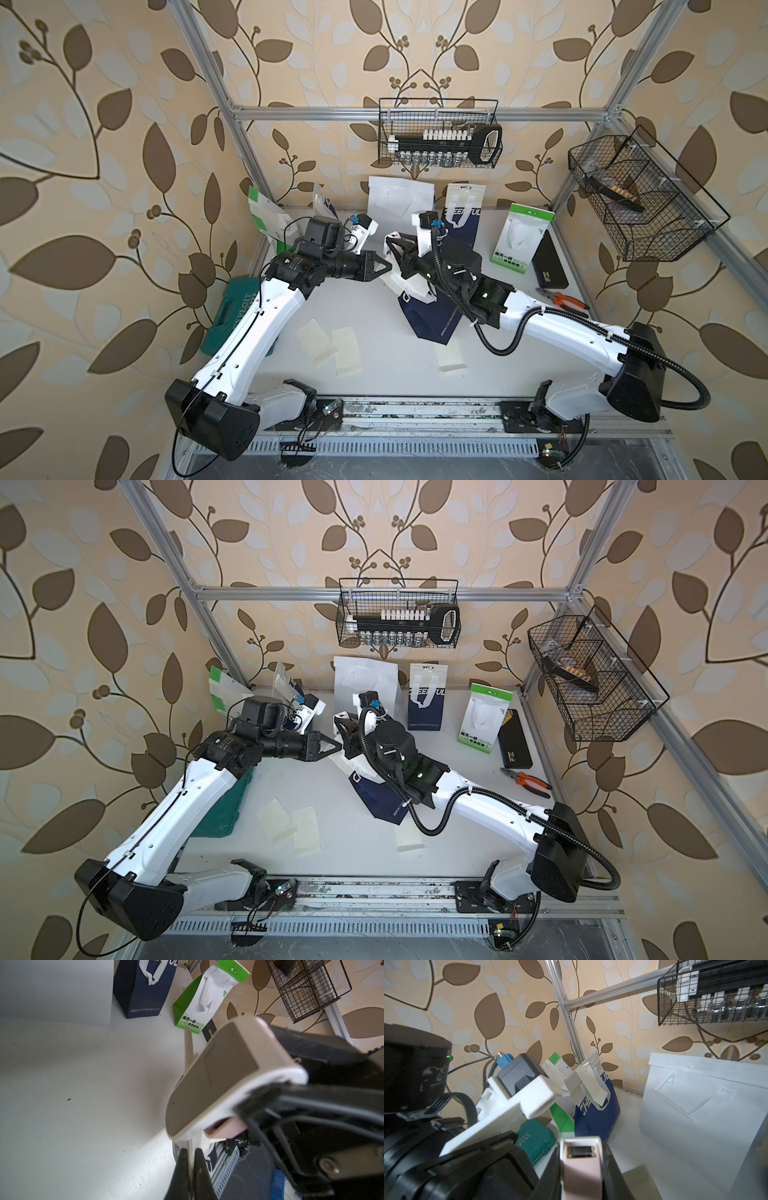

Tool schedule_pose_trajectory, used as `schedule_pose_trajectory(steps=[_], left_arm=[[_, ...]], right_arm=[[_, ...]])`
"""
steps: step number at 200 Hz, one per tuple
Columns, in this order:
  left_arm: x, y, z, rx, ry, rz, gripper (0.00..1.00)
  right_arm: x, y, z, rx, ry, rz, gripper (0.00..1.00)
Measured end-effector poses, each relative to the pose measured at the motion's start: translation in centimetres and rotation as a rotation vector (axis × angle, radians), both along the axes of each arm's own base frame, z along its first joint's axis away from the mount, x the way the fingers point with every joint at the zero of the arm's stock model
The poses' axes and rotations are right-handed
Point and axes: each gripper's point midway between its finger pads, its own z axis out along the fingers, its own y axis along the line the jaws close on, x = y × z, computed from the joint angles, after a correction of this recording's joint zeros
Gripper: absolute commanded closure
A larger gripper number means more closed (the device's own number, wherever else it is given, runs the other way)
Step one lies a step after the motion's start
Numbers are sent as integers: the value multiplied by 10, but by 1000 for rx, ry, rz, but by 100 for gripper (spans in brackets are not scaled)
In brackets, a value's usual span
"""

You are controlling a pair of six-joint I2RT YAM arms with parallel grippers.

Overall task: Staple the receipts to the bags
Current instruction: Place the stapler in the takeout bag.

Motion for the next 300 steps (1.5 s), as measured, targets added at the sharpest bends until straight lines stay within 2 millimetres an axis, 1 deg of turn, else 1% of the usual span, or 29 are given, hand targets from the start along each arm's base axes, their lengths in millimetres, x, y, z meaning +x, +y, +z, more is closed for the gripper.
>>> schedule_pose_trajectory(steps=[20,36,51,95,134,179,224,243,251,256,260,267,283,300], left_arm=[[-2,2,6,6,-49,-1,100],[-3,4,7,17,-81,0,100],[-5,3,7,30,-100,-7,100],[-9,-2,-5,81,-125,-27,100],[-13,1,-6,116,-172,-28,100],[-18,10,1,162,-257,-6,100],[-21,8,-5,197,-287,-24,100],[-22,9,-6,211,-298,-38,100],[-23,8,-8,220,-303,-50,100],[-25,8,-9,224,-304,-59,100],[-26,7,-9,228,-308,-66,100],[-27,6,-9,232,-319,-78,100],[-30,3,-8,237,-344,-107,100],[-31,1,-5,238,-366,-129,100]], right_arm=[[-1,1,7,-18,13,4,100],[-2,1,8,-36,28,5,100],[-1,2,6,-54,41,5,100],[-3,3,-9,-114,82,1,100],[-5,10,-12,-151,88,5,100],[-11,15,-14,-171,92,10,100],[-17,15,-20,-205,98,-4,100],[-21,14,-22,-215,98,-8,86],[-23,13,-23,-217,98,-4,74],[-26,11,-24,-218,100,-1,64],[-28,10,-25,-221,99,2,57],[-31,7,-27,-228,99,10,49],[-41,1,-28,-232,103,34,38],[-52,-7,-24,-242,92,64,31]])
